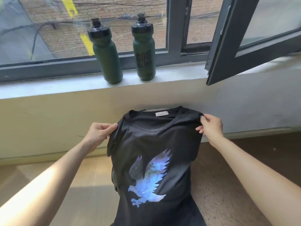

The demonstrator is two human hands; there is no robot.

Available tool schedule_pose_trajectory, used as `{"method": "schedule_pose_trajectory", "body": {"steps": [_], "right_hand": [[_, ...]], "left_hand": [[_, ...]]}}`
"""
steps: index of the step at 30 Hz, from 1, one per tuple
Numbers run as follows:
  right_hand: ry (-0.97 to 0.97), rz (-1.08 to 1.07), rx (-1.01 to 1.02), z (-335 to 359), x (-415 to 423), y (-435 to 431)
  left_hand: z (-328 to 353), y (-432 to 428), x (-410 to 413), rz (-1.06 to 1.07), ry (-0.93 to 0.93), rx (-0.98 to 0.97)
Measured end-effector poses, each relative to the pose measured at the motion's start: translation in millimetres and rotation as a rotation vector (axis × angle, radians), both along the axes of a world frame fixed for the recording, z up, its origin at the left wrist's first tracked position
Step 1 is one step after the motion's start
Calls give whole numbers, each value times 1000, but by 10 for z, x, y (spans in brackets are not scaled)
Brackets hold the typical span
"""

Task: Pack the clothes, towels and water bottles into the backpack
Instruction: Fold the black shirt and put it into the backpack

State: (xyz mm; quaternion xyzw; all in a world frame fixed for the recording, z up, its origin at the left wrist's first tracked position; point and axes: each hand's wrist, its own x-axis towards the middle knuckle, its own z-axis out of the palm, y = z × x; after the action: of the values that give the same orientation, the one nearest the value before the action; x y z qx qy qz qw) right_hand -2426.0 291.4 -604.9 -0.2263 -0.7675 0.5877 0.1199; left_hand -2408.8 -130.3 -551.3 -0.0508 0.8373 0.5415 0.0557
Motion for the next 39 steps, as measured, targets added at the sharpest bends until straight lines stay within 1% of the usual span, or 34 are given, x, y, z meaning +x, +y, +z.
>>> {"method": "schedule_pose_trajectory", "body": {"steps": [2, 5, 9, 11, 13, 15, 17, 20, 22, 24, 27, 29, 31, 32, 33, 34, 35, 36, 37, 39], "right_hand": [[-1, -18, 1, -8, 86, 4], [11, -92, -25, 67, 237, 23], [36, -188, 0, 421, 460, 82], [65, -211, 115, 634, 612, 61], [118, -256, 342, 825, 755, 27], [165, -309, 488, 989, 867, 19], [204, -362, 569, 1103, 926, 33], [247, -405, 574, 1182, 924, 71], [225, -377, 547, 1167, 842, 61], [177, -312, 519, 1088, 701, 8], [134, -241, 486, 915, 452, -132], [114, -222, 400, 782, 239, -201], [70, -202, 325, 615, -14, -207], [39, -152, 268, 546, -118, -224], [5, -64, 169, 446, -201, -251], [-51, 48, 69, 385, -205, -312], [-102, 155, 12, 305, -186, -361], [-144, 239, 37, 227, -160, -388], [-149, 288, 111, 166, -134, -400], [-79, 318, 223, 150, -66, -413]], "left_hand": [[35, 16, 39, 29, 72, 6], [151, 35, 97, 109, 182, 66], [401, 21, 216, 146, 283, 74], [546, 33, 311, 138, 344, 75], [684, 26, 399, 139, 412, 93], [842, 5, 476, 178, 465, 98], [985, -27, 549, 248, 534, 89], [1099, -70, 614, 355, 629, 130], [1074, -120, 603, 409, 619, 99], [955, -206, 529, 452, 555, 25], [696, -364, 303, 556, 441, -40], [530, -448, 104, 625, 350, -64], [339, -462, -77, 644, 222, -75], [213, -449, -149, 610, 157, -76], [75, -414, -189, 550, 104, -90], [-52, -365, -200, 478, 54, -122], [-144, -316, -184, 407, 31, -174], [-187, -267, -162, 342, 49, -220], [-186, -222, -139, 273, 83, -227], [-110, -114, -115, 119, 146, -159]]}}
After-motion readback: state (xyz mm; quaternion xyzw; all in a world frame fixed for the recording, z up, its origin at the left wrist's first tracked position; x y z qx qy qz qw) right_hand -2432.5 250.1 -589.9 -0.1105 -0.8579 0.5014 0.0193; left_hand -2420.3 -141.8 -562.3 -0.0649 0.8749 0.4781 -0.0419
